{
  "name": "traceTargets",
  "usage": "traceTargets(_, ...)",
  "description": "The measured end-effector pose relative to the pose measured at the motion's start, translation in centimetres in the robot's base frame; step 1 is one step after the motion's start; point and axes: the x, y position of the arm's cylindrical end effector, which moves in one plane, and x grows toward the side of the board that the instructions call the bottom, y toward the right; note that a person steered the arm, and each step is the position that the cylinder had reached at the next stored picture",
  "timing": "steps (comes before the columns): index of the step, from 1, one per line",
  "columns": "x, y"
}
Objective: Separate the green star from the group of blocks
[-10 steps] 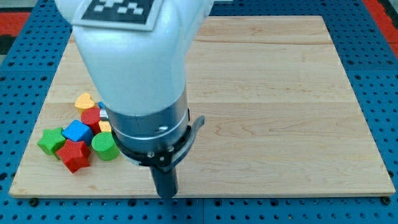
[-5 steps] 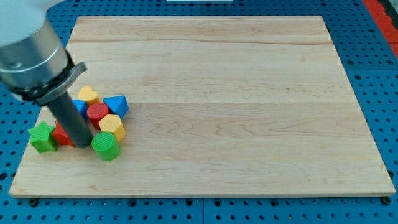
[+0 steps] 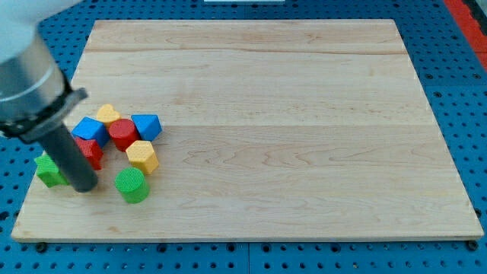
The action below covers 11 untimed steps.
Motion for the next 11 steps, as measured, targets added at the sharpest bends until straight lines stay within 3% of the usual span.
traceTargets(2, -5.4, -3.8)
traceTargets(4, -11.7, -2.9)
traceTargets(7, -25.4, 1.2)
traceTargets(9, -22.4, 1.3)
traceTargets(11, -25.6, -2.9)
